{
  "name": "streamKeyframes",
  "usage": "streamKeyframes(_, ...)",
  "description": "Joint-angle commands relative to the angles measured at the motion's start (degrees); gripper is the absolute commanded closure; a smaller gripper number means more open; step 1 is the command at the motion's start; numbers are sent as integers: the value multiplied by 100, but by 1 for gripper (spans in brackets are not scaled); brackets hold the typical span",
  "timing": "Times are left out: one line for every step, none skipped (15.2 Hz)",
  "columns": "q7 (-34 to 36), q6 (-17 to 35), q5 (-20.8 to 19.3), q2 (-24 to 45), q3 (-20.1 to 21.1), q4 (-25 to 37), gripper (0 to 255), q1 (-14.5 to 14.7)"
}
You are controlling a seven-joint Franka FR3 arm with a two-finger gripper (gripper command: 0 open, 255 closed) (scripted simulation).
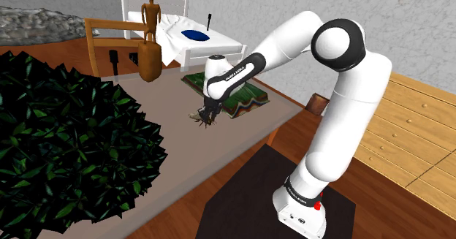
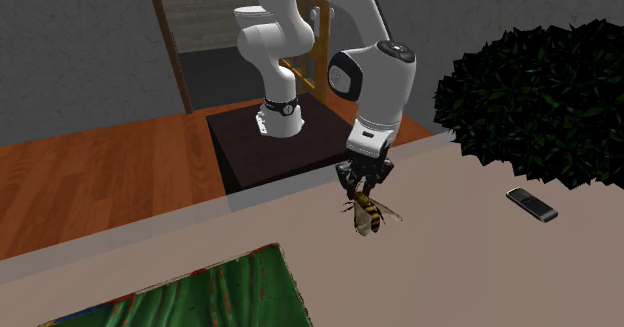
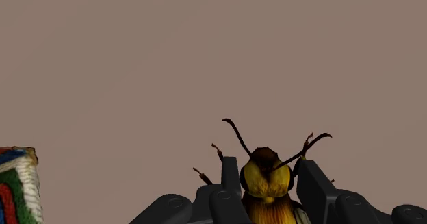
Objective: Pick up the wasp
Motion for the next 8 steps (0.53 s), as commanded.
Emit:
streamKeyframes(-27, -150, 32, -135, 12, 15, 255, 0)
streamKeyframes(-42, -222, 47, -196, 16, 26, 255, -1)
streamKeyframes(-57, -294, 61, -256, 20, 40, 255, -2)
streamKeyframes(-71, -367, 75, -314, 23, 54, 255, -3)
streamKeyframes(-85, -440, 89, -372, 26, 70, 255, -3)
streamKeyframes(-99, -513, 102, -429, 29, 87, 255, -3)
streamKeyframes(-101, -524, 104, -438, 29, 89, 255, -3)
streamKeyframes(-101, -524, 104, -438, 29, 89, 255, -3)
